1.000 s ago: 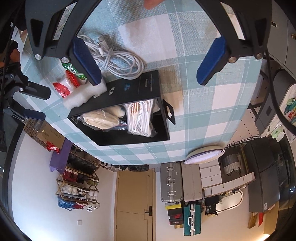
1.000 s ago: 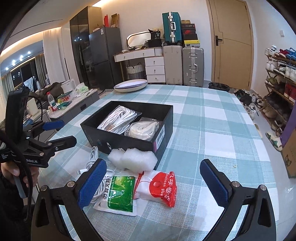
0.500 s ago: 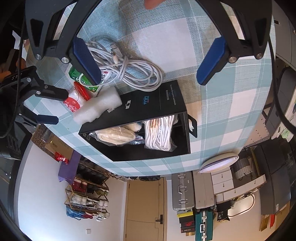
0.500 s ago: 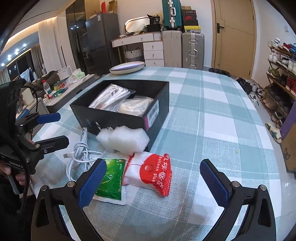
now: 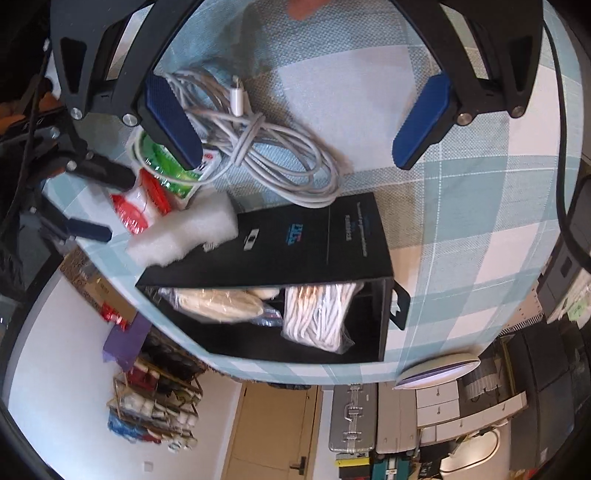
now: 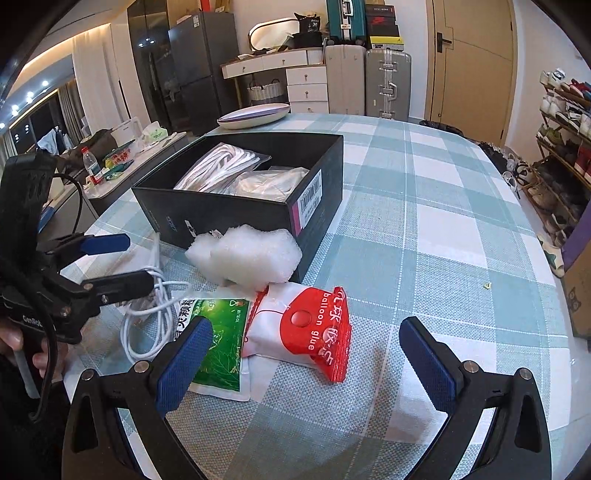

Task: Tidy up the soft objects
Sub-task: 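Open both grippers and withdraw them toward the loose items beside the box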

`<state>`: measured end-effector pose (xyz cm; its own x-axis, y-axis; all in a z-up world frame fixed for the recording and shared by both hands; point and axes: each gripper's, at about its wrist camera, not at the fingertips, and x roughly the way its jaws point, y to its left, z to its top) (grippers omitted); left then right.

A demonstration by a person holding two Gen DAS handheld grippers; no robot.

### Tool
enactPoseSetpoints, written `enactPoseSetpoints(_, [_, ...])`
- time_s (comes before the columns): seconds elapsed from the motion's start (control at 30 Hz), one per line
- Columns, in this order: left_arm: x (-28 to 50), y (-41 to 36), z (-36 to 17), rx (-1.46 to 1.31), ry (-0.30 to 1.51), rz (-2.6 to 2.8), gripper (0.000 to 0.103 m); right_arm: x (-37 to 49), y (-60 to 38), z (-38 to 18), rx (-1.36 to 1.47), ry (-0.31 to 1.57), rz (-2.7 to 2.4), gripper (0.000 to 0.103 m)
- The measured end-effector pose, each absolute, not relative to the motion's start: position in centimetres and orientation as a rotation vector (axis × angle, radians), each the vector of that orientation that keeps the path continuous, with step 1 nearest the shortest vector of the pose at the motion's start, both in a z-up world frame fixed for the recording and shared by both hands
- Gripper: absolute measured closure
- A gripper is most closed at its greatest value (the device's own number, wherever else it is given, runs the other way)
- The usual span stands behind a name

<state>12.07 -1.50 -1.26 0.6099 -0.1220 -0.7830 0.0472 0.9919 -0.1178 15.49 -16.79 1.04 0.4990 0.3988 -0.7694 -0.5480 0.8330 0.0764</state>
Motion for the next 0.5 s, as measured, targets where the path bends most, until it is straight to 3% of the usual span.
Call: enactPoseSetpoints(0.5, [11.42, -0.92, -0.49, 0.068, 0.951, -0.144, 0.000, 16.29, -16.69, 0.09, -0.187, 0.922, 0.503, 0.001])
